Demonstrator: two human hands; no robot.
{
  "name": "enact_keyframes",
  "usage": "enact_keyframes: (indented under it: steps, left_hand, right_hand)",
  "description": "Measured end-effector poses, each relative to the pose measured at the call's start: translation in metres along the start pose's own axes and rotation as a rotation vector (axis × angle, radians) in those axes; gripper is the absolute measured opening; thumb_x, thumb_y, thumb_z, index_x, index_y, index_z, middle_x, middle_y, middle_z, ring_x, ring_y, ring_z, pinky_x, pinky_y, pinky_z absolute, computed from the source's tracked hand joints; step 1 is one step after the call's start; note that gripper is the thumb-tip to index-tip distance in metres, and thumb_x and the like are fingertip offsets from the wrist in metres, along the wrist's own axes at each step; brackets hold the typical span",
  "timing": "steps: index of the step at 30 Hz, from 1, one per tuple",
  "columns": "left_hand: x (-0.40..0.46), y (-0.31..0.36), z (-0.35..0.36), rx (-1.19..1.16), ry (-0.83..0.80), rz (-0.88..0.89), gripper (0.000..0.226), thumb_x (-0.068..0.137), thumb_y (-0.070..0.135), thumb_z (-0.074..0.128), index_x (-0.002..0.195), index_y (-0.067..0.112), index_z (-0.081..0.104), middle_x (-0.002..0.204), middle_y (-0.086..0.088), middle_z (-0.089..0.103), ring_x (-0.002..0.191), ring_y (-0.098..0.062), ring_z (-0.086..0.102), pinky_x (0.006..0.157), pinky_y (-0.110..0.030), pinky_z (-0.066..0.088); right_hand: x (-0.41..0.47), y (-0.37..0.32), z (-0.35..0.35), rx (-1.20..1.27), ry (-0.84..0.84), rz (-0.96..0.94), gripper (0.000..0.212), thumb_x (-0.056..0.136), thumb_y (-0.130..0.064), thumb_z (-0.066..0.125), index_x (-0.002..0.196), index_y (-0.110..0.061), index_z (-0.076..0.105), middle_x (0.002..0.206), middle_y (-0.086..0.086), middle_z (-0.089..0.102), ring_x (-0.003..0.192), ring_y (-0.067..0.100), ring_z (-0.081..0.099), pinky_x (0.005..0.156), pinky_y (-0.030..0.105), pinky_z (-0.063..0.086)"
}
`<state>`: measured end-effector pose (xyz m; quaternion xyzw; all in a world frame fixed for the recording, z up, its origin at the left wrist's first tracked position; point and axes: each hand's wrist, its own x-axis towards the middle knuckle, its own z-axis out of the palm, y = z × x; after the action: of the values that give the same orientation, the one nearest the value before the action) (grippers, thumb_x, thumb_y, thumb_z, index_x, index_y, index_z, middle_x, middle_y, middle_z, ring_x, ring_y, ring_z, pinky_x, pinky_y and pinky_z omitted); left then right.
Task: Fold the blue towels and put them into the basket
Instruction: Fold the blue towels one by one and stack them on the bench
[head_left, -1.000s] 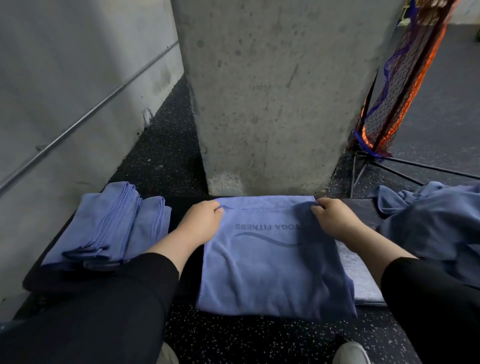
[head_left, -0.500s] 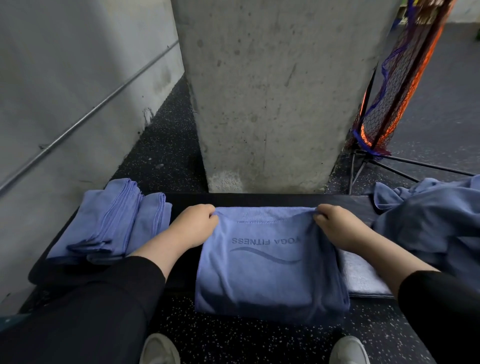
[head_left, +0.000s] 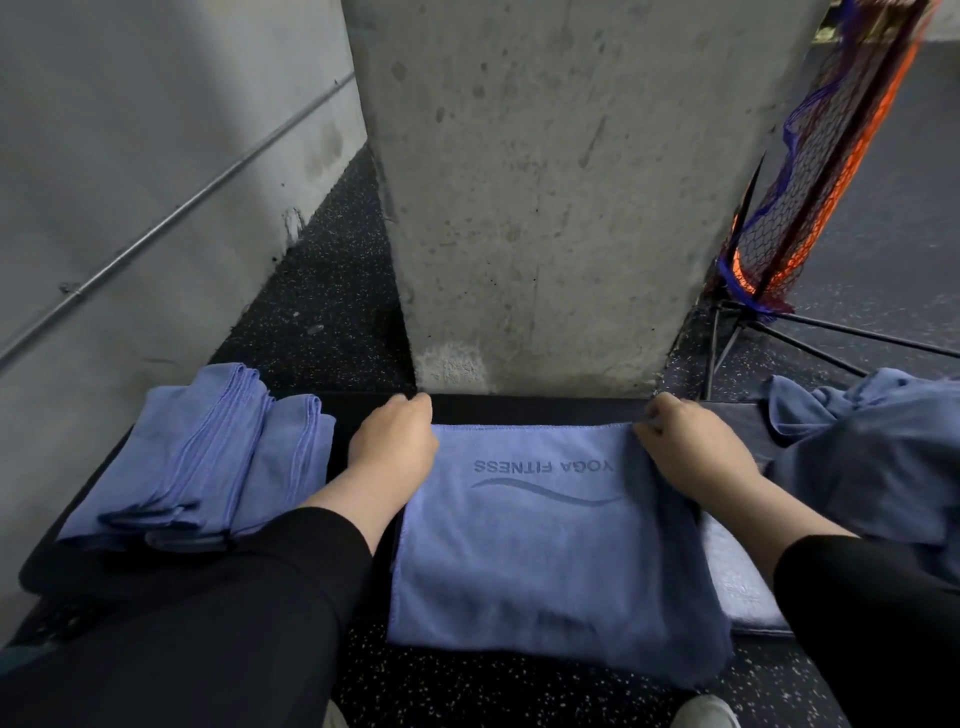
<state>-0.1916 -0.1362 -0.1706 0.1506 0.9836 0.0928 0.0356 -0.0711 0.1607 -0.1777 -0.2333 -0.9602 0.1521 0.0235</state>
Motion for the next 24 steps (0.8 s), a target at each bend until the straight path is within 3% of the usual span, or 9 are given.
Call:
enact_keyframes:
  steps: [3, 6, 8, 10, 12, 15, 17, 21, 24]
  left_hand:
    - [0.004, 0.002, 0.007, 0.090, -0.031, 0.156, 0.035, 0.099, 0.022, 0.053, 0.133, 0.018, 0.056, 0.130, -0.004, 0.055, 0.118, -0.026, 0.053, 0.095, -0.042, 0.045]
    - [0.006, 0.006, 0.007, 0.166, -0.058, 0.229, 0.035, 0.100, 0.026, 0.052, 0.134, 0.020, 0.057, 0.132, 0.000, 0.054, 0.122, -0.023, 0.050, 0.100, -0.040, 0.038]
    - [0.007, 0.006, 0.007, 0.191, -0.064, 0.236, 0.032, 0.099, 0.023, 0.051, 0.130, 0.022, 0.059, 0.127, 0.002, 0.056, 0.119, -0.022, 0.050, 0.097, -0.039, 0.035]
    - [0.005, 0.008, 0.005, 0.191, -0.062, 0.234, 0.028, 0.099, 0.022, 0.049, 0.124, 0.024, 0.060, 0.121, 0.003, 0.057, 0.115, -0.021, 0.051, 0.094, -0.038, 0.034]
    - [0.002, 0.008, 0.001, 0.166, -0.061, 0.218, 0.022, 0.098, 0.023, 0.048, 0.116, 0.024, 0.061, 0.115, 0.003, 0.056, 0.111, -0.020, 0.051, 0.093, -0.038, 0.034]
    - [-0.002, 0.006, -0.010, -0.007, -0.063, 0.178, 0.004, 0.094, 0.025, 0.053, 0.096, 0.024, 0.056, 0.104, 0.003, 0.056, 0.100, -0.022, 0.054, 0.086, -0.037, 0.039]
    - [-0.005, 0.004, -0.020, -0.203, -0.060, 0.132, 0.006, 0.091, 0.022, 0.055, 0.086, 0.023, 0.052, 0.090, 0.002, 0.060, 0.085, -0.022, 0.057, 0.069, -0.033, 0.042]
    - [-0.010, -0.006, -0.046, -0.471, 0.043, 0.110, 0.010, 0.093, 0.022, 0.066, 0.085, 0.020, 0.061, 0.081, -0.001, 0.066, 0.075, -0.019, 0.057, 0.061, -0.025, 0.039]
    - [-0.017, -0.014, -0.069, -0.572, 0.147, 0.114, 0.016, 0.095, 0.024, 0.067, 0.085, 0.011, 0.064, 0.079, -0.004, 0.066, 0.070, -0.015, 0.053, 0.057, -0.018, 0.035]
  right_hand:
    - [0.001, 0.001, 0.000, -0.055, -0.081, -0.090, 0.040, 0.089, -0.038, 0.065, 0.125, -0.019, 0.062, 0.121, 0.009, 0.057, 0.115, 0.035, 0.056, 0.094, 0.043, 0.049]
    - [0.004, 0.003, 0.001, -0.093, -0.145, -0.100, 0.047, 0.087, -0.040, 0.067, 0.130, -0.022, 0.061, 0.124, 0.007, 0.058, 0.118, 0.034, 0.055, 0.096, 0.046, 0.049]
    - [0.005, 0.002, 0.001, -0.079, -0.164, -0.102, 0.039, 0.087, -0.039, 0.067, 0.122, -0.024, 0.062, 0.120, 0.005, 0.062, 0.115, 0.032, 0.058, 0.093, 0.045, 0.050]
    - [0.003, -0.002, -0.001, -0.055, -0.160, -0.087, 0.014, 0.086, -0.035, 0.067, 0.096, -0.030, 0.060, 0.105, 0.003, 0.063, 0.108, 0.032, 0.060, 0.085, 0.042, 0.049]
    - [0.002, -0.006, -0.005, -0.011, -0.147, -0.086, 0.020, 0.085, -0.029, 0.067, 0.078, -0.030, 0.049, 0.089, 0.001, 0.056, 0.098, 0.031, 0.060, 0.072, 0.036, 0.041]
    - [0.000, -0.012, -0.016, 0.113, -0.081, -0.064, 0.020, 0.085, -0.021, 0.068, 0.077, -0.023, 0.050, 0.075, 0.001, 0.057, 0.078, 0.027, 0.056, 0.058, 0.035, 0.032]
    - [0.000, -0.013, -0.026, 0.242, -0.028, -0.056, 0.028, 0.084, -0.018, 0.071, 0.072, -0.020, 0.047, 0.068, 0.000, 0.053, 0.069, 0.022, 0.049, 0.055, 0.028, 0.034]
    - [-0.010, -0.016, -0.053, 0.542, 0.014, -0.075, 0.026, 0.086, -0.021, 0.076, 0.082, -0.004, 0.057, 0.071, 0.009, 0.060, 0.066, 0.014, 0.048, 0.059, 0.032, 0.035]
    - [-0.026, -0.020, -0.079, 0.807, 0.023, -0.057, 0.022, 0.088, -0.019, 0.076, 0.087, -0.004, 0.060, 0.071, -0.001, 0.064, 0.067, 0.011, 0.055, 0.064, 0.030, 0.045]
